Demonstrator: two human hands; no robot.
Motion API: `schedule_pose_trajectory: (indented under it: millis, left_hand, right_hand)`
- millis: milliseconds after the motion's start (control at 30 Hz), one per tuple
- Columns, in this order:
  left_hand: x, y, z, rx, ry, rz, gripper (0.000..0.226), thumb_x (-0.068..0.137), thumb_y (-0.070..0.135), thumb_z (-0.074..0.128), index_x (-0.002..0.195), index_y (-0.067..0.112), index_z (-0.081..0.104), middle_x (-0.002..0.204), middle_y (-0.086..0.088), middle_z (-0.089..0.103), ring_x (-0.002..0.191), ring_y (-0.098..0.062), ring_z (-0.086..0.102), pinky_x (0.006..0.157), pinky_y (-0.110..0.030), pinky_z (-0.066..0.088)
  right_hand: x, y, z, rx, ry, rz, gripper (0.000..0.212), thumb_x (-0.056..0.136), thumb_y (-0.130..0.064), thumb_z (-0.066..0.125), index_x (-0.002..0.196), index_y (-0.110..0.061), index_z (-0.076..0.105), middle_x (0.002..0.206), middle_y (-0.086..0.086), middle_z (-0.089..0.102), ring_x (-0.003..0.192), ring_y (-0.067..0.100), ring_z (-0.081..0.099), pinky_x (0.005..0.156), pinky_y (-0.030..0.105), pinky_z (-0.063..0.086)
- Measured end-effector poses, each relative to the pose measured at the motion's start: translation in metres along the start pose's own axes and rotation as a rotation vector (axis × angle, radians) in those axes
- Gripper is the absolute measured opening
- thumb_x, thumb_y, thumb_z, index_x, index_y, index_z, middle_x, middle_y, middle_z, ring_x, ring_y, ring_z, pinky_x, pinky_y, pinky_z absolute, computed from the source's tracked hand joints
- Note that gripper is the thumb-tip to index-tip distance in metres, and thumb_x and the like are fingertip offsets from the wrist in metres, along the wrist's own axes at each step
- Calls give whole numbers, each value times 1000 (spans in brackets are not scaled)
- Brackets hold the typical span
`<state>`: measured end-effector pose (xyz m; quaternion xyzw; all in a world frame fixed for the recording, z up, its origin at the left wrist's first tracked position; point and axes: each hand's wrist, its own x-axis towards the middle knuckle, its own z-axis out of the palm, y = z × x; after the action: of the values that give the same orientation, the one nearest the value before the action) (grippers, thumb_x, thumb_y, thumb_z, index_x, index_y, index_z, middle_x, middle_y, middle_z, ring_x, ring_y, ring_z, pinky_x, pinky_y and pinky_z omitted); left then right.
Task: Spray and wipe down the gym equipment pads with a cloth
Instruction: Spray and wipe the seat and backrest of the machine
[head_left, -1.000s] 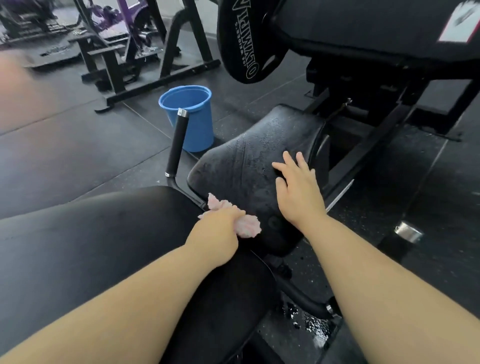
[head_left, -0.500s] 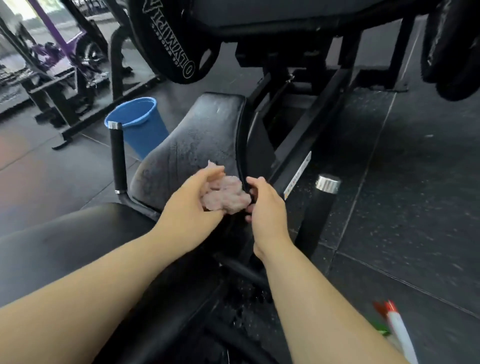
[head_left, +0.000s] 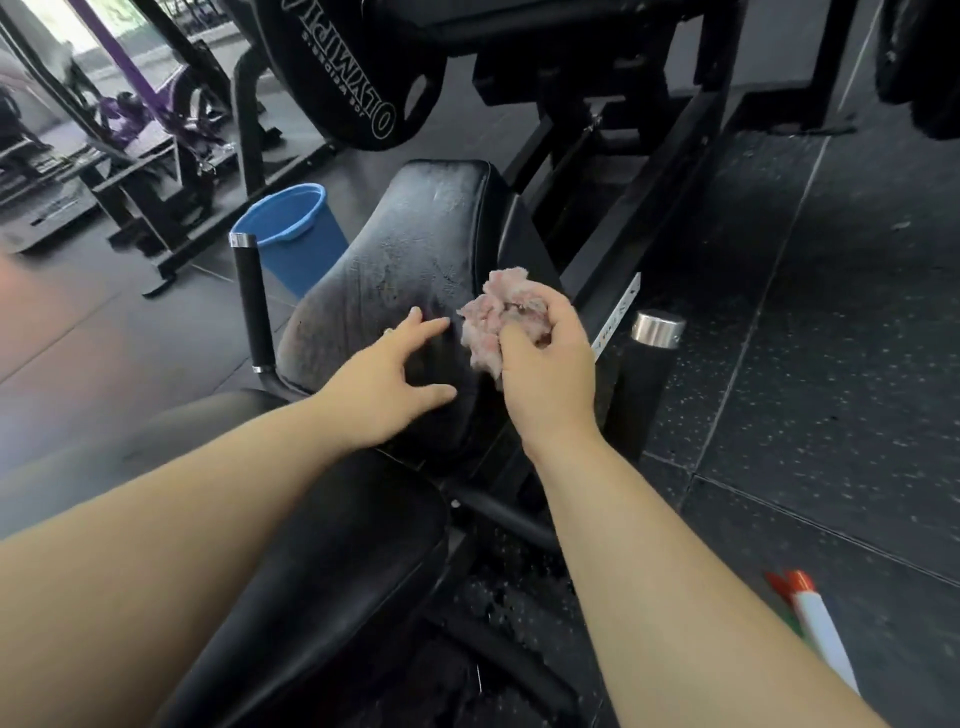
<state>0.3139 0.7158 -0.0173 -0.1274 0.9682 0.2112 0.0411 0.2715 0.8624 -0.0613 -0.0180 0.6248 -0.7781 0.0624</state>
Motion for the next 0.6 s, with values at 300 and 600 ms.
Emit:
schedule_pose_trajectory:
  millis: [300,600]
  left_hand:
    - [-4,-18,19,-53,17,61,74,92,30,67,149,49,23,162,17,7,150,-8,1,116,-23,10]
    - [-6,-31,38,-174,111,113,67,96,28,61,148,48,24,160,20,7,148,-2,-3,108,-15,8]
  right_hand:
    - [-77,68,9,-12,102,300,19,94,-30,52,78,-22,57,77,3,67,63,20,63,51,34,54]
    - [-7,64,13,491,-21,864,51,97,-48,50,77,-8,75,65,10,71,54,24,67,77,43,55]
